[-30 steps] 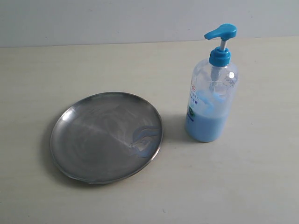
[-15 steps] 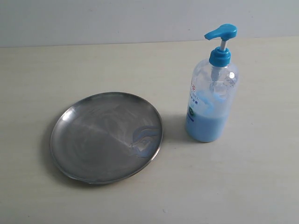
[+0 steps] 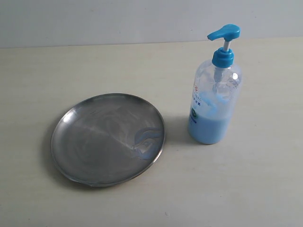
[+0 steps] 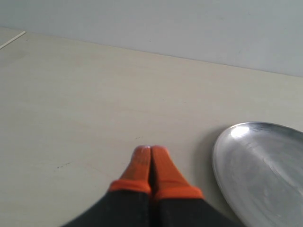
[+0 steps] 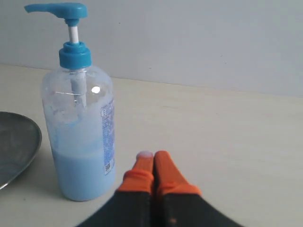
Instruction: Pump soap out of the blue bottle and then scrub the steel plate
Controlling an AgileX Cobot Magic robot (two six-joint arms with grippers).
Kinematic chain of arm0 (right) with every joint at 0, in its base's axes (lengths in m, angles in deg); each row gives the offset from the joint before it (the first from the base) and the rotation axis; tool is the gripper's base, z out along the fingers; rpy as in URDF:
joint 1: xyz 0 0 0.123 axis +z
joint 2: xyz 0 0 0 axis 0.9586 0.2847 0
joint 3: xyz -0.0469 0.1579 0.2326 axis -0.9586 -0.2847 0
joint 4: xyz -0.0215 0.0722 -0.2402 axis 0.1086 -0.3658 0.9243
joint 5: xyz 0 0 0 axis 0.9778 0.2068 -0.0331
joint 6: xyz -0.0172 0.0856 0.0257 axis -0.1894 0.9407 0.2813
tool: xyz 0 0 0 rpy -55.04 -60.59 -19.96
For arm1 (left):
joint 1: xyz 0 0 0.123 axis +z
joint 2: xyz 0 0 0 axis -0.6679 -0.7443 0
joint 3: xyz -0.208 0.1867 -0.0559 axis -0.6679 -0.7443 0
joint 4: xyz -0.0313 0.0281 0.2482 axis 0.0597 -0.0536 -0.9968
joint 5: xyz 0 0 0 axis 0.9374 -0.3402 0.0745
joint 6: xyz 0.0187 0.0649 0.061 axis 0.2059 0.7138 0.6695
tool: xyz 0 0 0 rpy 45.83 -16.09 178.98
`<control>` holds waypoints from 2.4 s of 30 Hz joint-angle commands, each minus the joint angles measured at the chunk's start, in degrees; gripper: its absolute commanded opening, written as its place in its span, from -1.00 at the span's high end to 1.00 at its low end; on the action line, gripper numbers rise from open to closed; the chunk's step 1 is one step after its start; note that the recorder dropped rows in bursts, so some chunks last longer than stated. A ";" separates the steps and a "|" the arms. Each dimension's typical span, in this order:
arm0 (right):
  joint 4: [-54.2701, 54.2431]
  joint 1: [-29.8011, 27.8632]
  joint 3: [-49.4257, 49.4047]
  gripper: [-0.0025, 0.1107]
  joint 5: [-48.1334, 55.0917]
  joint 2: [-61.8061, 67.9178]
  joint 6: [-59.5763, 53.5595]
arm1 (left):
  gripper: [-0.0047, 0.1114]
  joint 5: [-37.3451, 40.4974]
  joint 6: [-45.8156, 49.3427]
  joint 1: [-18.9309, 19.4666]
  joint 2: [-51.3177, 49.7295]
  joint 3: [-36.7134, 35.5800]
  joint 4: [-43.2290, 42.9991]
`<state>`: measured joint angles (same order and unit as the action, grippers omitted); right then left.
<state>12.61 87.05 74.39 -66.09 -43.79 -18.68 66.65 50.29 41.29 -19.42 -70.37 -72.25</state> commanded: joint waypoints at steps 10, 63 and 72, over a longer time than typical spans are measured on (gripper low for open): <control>-6.43 -10.41 -3.88 0.96 -0.80 -3.13 -6.19 | 0.92 -0.20 -0.23 0.12 0.34 -0.15 -0.28; -7.02 -10.41 -3.88 0.96 -2.09 -3.13 -4.13 | 0.92 -0.06 -0.23 0.12 0.34 -0.15 -0.28; -7.02 -10.41 -3.88 0.96 -2.09 -3.13 -4.13 | 0.92 -0.06 -0.23 0.12 0.34 -0.15 -0.28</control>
<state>5.76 77.01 70.82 -67.37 -46.52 -22.82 67.08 50.29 41.29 -19.42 -70.37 -72.25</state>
